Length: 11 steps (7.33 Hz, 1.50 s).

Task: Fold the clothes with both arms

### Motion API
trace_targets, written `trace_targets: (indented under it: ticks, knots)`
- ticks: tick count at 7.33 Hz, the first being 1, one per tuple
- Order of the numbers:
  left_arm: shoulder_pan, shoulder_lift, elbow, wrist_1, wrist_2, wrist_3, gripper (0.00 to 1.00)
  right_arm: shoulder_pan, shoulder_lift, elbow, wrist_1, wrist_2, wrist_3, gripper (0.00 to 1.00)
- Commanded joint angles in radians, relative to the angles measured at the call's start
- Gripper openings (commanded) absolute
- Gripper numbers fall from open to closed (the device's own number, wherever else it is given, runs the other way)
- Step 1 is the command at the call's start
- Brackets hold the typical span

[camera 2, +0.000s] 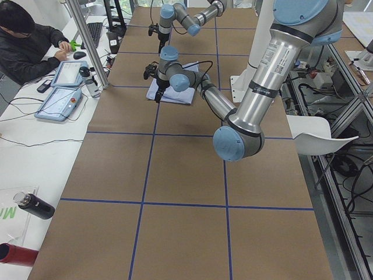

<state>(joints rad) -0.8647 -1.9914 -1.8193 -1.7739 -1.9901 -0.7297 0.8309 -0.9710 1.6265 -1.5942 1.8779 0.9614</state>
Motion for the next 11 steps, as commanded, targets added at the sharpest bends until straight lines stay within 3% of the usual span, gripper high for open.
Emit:
trace_targets:
  ticks: [1, 4, 6, 9, 11]
  knots:
    - [-0.138, 0.122, -0.077, 0.067, -0.048, 0.261, 1.00, 0.162, -0.208, 0.192, -0.082, 0.161, -0.280, 1.00]
    - [-0.389, 0.285, -0.064, 0.067, -0.139, 0.678, 1.00, 0.437, -0.464, 0.230, -0.078, 0.307, -0.771, 1.00]
    - [-0.492, 0.368, -0.061, 0.065, -0.147, 0.789, 1.00, 0.600, -0.614, 0.227, -0.075, 0.369, -1.034, 1.00]
    - [-0.597, 0.489, -0.054, 0.053, -0.202, 0.807, 1.00, 0.724, -0.788, 0.227, -0.072, 0.402, -1.112, 1.00]
    - [-0.632, 0.532, 0.001, 0.062, -0.229, 0.808, 1.00, 0.737, -0.807, 0.234, -0.072, 0.403, -1.075, 1.00]
